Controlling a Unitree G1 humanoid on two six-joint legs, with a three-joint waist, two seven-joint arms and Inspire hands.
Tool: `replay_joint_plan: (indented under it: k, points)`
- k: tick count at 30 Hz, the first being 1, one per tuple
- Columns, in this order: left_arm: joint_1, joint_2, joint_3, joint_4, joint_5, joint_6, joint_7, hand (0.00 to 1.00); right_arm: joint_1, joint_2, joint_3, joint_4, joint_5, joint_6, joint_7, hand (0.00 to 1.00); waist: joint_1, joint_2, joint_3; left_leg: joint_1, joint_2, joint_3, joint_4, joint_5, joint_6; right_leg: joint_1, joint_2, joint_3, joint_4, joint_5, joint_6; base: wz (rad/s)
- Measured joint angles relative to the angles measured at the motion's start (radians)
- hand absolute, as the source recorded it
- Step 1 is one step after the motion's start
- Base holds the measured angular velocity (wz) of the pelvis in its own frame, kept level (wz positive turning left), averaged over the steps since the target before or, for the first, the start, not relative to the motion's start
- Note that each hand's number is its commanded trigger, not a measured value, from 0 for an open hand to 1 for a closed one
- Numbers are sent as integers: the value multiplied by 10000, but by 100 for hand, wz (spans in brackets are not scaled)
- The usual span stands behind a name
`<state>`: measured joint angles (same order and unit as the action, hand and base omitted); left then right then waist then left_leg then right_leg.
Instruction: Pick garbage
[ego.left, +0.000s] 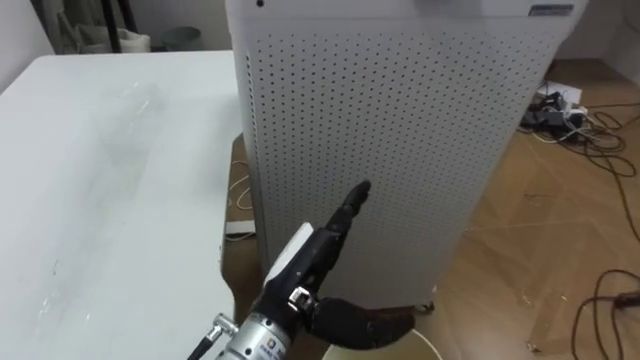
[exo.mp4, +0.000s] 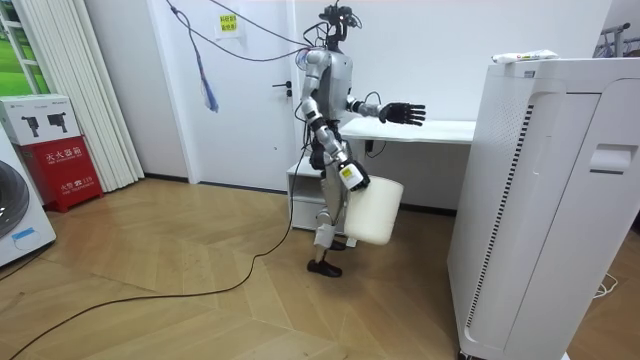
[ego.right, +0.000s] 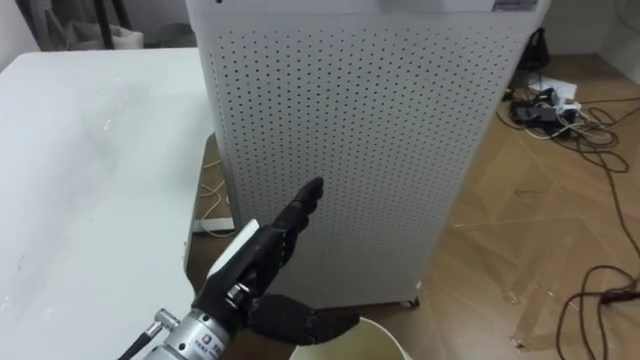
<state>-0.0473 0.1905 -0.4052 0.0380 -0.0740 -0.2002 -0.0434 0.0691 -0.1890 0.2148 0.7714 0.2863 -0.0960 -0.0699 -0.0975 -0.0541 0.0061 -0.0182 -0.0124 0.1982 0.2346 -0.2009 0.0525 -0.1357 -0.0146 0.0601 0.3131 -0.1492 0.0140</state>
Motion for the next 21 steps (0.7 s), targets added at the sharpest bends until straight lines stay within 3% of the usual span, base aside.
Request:
replay_joint_plan:
  k: [2, 4, 5, 6, 7, 8, 9, 11, 14, 21]
  points:
    - [4, -7, 425, 2, 31, -3, 231, 0, 0, -1, -13, 10, -3, 1, 103, 100, 22, -37, 5, 72, 28, 456, -2, -10, 16, -193, 60, 220, -6, 161, 11, -80]
    - [19, -20, 797, -11, 102, -50, 589, 0, 10, 11, -12, 26, -2, 7, 227, 100, 168, -14, -27, 108, 185, 1062, -139, 0, 43, -239, 82, -211, -391, 665, -41, -100]
    - [27, 9, 968, -70, 189, -53, 848, 0, 3, 28, -6, 54, 4, 16, 320, 100, 376, 26, -25, 61, 535, 1759, -265, -7, 88, -221, 42, -1313, -559, 1027, -227, -110]
    - [40, -80, 1127, -77, 365, -48, 1031, 0, 5, 0, -14, 200, 15, 16, 444, 100, 559, 79, 0, 195, 721, 2366, -332, -20, 77, -174, -181, -2508, 288, 569, -328, -100]
    - [36, -142, 1166, -89, 479, -49, 1072, 0, 6, -45, -16, 286, 21, 16, 509, 100, 633, 89, 4, 284, 754, 2628, -390, -13, 65, -51, -282, -2834, 716, 254, -305, -72]
    - [35, -221, 1175, -171, 470, -48, 1093, 0, -4, -125, -29, 414, 25, 16, 586, 100, 801, 77, -1, 377, 744, 3034, -400, -20, 63, 298, -585, -3141, 1247, -299, -132, -69]
    - [38, -221, 1178, -223, 451, -47, 1098, 0, -18, -135, -26, 436, 20, 14, 594, 100, 960, 56, 1, 391, 686, 3277, -366, -32, 44, 591, -838, -3087, 1352, -659, 106, -70]
    - [40, -190, 1232, -288, 405, -33, 1110, 0, -72, -102, -19, 516, -2, 9, 591, 100, 1032, 53, 6, 271, 667, 3465, -150, -56, 9, 696, -898, -2949, 894, -809, 193, -50]
    - [50, -184, 1267, -378, 481, -36, 1283, 0, -87, -90, 9, 695, -87, 10, 766, 100, 1012, 68, 14, 32, 635, 3452, 27, -25, -35, 585, -835, -2903, 306, -874, -92, -26]
    - [49, -110, 1263, -396, 475, -314, 1655, 0, -103, -29, -20, 801, -460, 6, 976, 100, 641, 53, 20, -51, 695, 3440, 17, 12, -89, 498, -710, -2826, 131, -793, -212, -9]
